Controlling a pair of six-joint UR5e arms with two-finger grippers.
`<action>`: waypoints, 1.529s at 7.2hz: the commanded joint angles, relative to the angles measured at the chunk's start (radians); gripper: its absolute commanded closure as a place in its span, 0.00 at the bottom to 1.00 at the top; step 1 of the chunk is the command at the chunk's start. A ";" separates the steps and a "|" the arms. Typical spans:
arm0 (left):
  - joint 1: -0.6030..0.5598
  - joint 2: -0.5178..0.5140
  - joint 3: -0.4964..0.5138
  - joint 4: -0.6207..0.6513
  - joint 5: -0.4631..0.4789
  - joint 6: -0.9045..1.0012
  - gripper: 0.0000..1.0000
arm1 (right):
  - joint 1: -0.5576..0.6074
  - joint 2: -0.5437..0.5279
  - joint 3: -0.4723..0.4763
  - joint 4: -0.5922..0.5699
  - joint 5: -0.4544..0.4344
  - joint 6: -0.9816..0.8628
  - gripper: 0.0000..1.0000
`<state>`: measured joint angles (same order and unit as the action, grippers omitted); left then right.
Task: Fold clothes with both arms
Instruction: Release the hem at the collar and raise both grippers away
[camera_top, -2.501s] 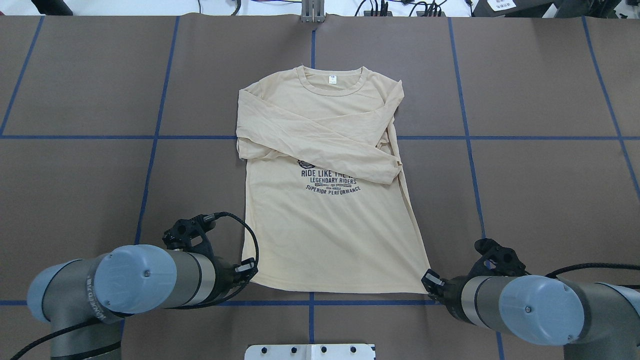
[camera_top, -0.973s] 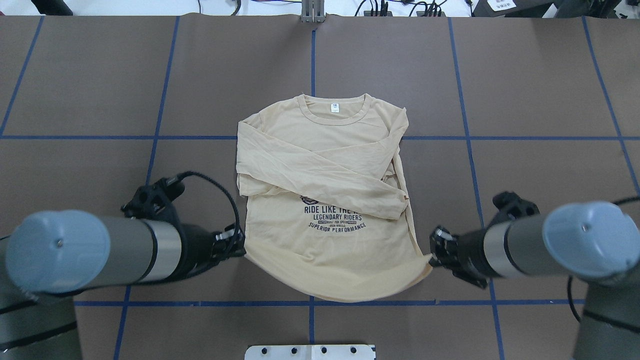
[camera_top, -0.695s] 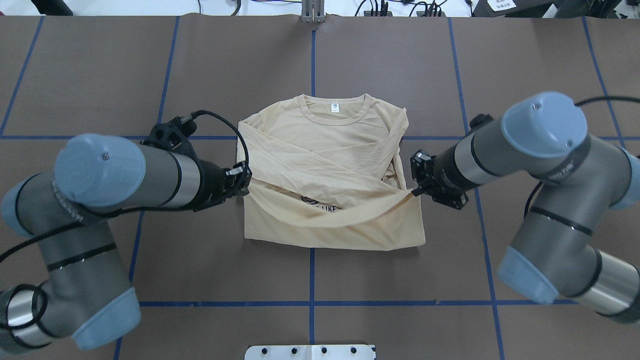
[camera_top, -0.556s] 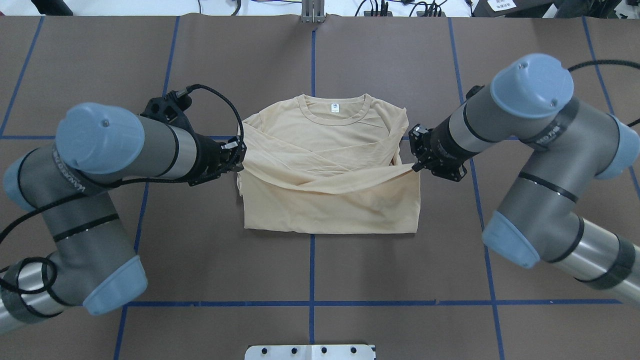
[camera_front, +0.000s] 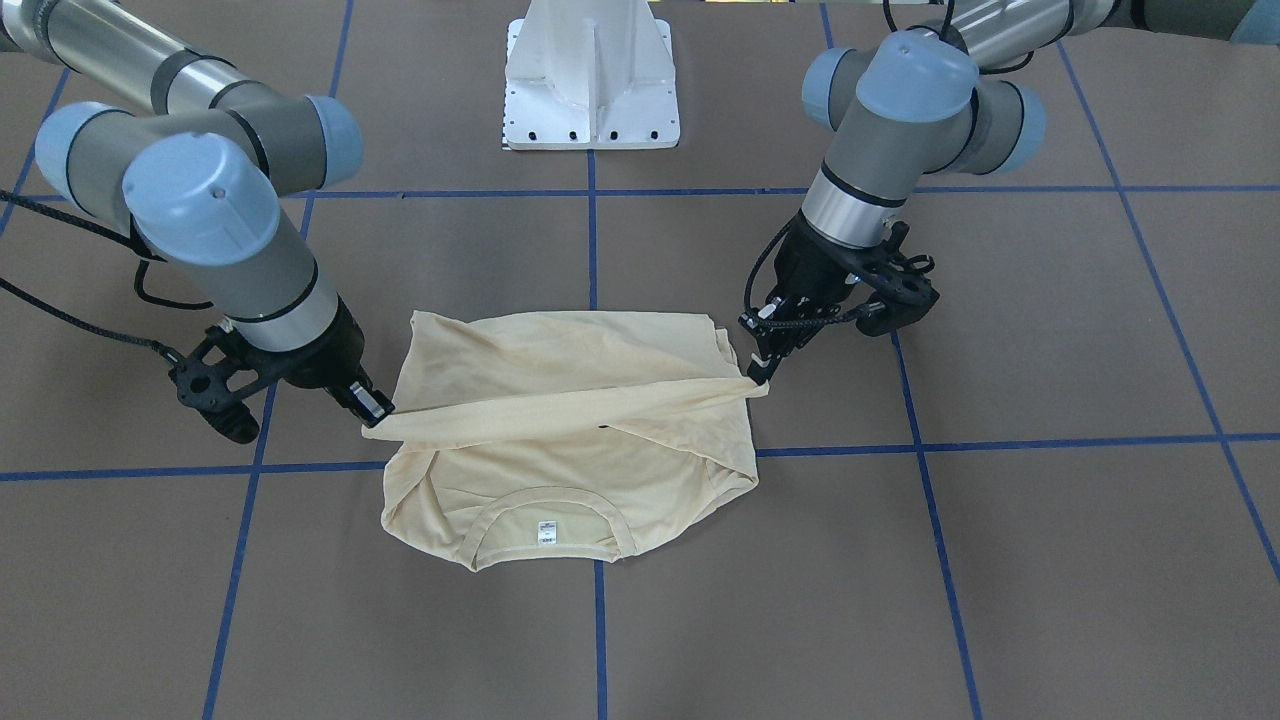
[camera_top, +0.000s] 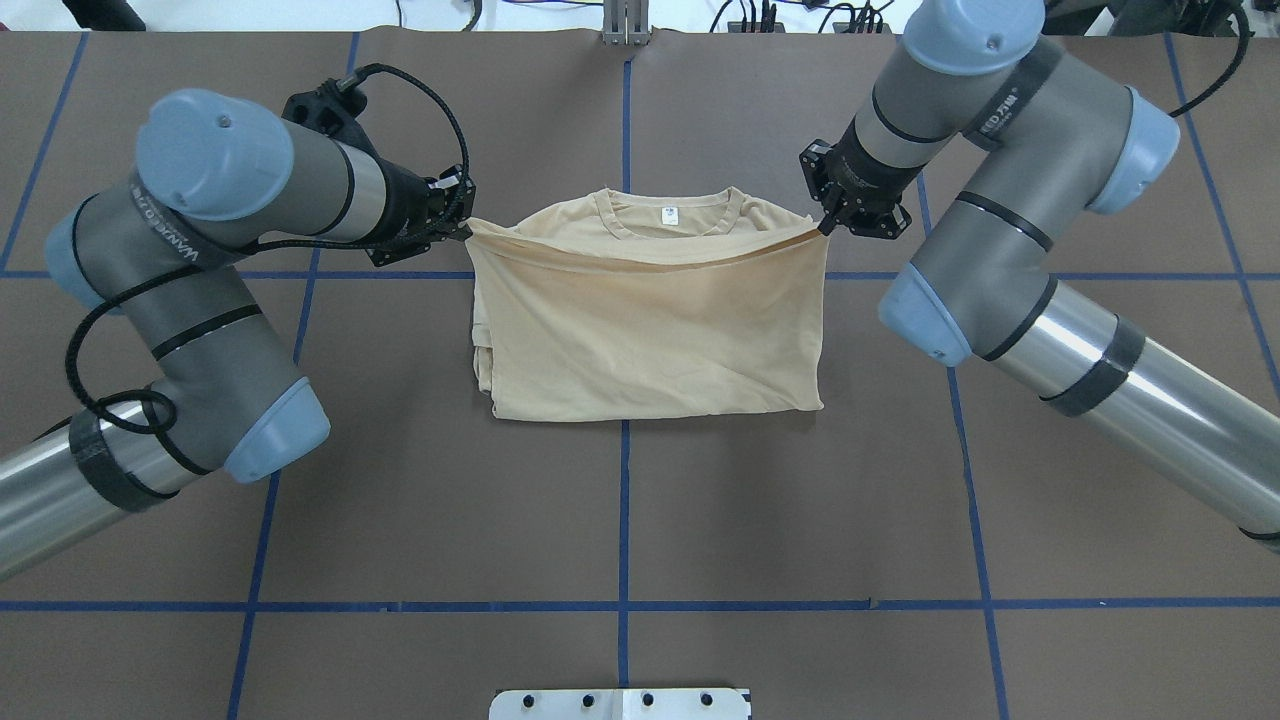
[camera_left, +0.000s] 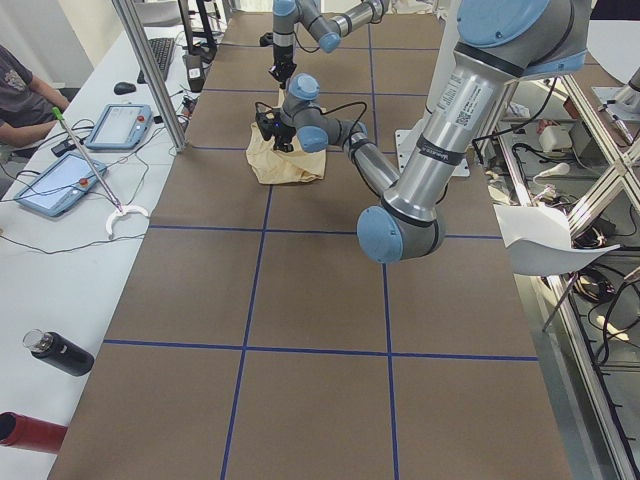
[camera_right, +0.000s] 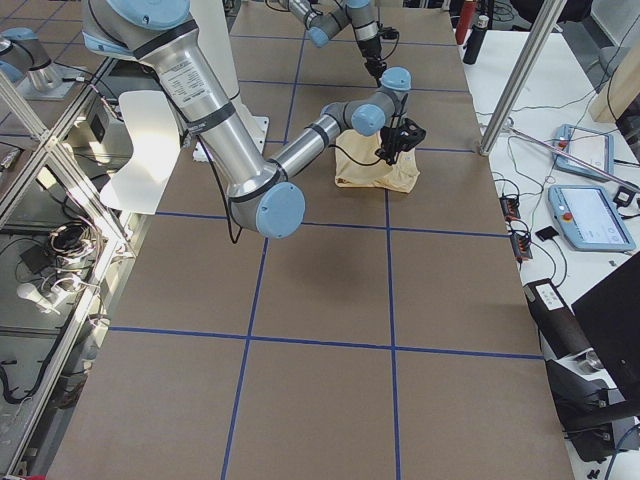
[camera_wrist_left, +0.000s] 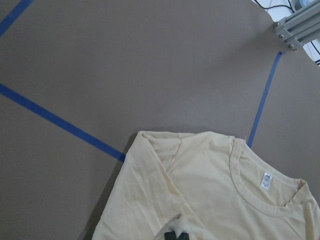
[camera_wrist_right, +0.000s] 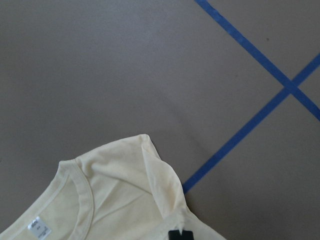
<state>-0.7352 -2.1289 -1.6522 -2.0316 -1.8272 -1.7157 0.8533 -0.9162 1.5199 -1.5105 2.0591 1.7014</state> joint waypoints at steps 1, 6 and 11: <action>-0.004 -0.068 0.243 -0.166 0.008 -0.001 1.00 | -0.003 0.124 -0.252 0.033 -0.074 -0.093 1.00; -0.001 -0.118 0.426 -0.289 0.043 0.002 0.99 | -0.036 0.140 -0.383 0.162 -0.145 -0.098 1.00; -0.022 -0.115 0.427 -0.340 0.052 0.004 0.51 | -0.020 0.183 -0.397 0.174 -0.148 -0.092 0.27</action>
<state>-0.7433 -2.2467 -1.2234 -2.3520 -1.7739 -1.7147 0.8235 -0.7381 1.1244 -1.3393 1.9118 1.6071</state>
